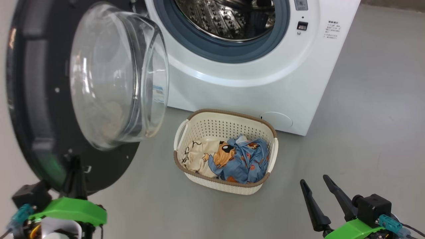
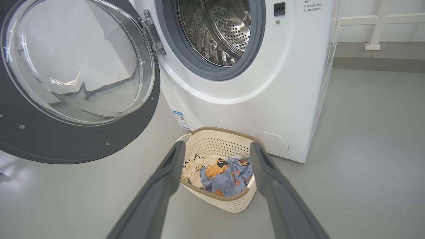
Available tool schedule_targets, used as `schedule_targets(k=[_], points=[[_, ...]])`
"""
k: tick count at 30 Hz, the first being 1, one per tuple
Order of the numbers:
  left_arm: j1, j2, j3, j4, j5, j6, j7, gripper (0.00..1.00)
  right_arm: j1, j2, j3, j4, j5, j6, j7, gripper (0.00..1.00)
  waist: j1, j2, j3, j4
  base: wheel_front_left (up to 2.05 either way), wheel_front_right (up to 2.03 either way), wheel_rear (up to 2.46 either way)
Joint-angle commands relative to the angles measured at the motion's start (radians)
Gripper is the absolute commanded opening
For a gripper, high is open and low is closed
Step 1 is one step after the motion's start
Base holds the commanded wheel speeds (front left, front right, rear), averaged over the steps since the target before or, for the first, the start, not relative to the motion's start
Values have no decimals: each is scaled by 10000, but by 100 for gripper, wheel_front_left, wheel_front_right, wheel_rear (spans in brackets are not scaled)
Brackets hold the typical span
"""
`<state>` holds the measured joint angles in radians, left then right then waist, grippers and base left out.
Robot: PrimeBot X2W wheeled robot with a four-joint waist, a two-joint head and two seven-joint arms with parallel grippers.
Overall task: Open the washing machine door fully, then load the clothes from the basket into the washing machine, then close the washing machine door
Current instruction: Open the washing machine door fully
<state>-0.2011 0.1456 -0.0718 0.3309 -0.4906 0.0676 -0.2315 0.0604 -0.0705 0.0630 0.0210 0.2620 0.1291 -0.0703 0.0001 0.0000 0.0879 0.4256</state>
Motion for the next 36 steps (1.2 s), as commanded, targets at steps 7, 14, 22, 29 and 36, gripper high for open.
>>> schedule_targets(k=[7, 14, 22, 29, 36], points=[[-473, 717, 1226, -34, -366, 323, -225, 0, -525, -278, 315, -587, -223, 16, 281, 100, -1, 0, 743, -6, 0, 0, 0], [-1004, 1103, 2073, 638, -714, 153, -282, 0, -710, -550, 255, -973, -386, 16, 650, 100, -1, 0, 1435, -31, 0, 0, 0], [-1608, 1498, 3027, 1220, -702, -98, -299, 0, -887, -817, 187, -1428, -541, 16, 1048, 100, -1, 0, 2060, -108, 0, 0, 0], [-2259, 1850, 3561, 1897, -494, -357, -301, 0, -916, -1099, 48, -1901, -677, 16, 1457, 100, -1, 0, 2605, -97, 0, 0, 0], [-2907, 2134, 4044, 2688, -274, -526, -301, 0, -872, -1344, -106, -2426, -782, 16, 1887, 100, -1, 0, 3067, -4, 0, 0, 0]])
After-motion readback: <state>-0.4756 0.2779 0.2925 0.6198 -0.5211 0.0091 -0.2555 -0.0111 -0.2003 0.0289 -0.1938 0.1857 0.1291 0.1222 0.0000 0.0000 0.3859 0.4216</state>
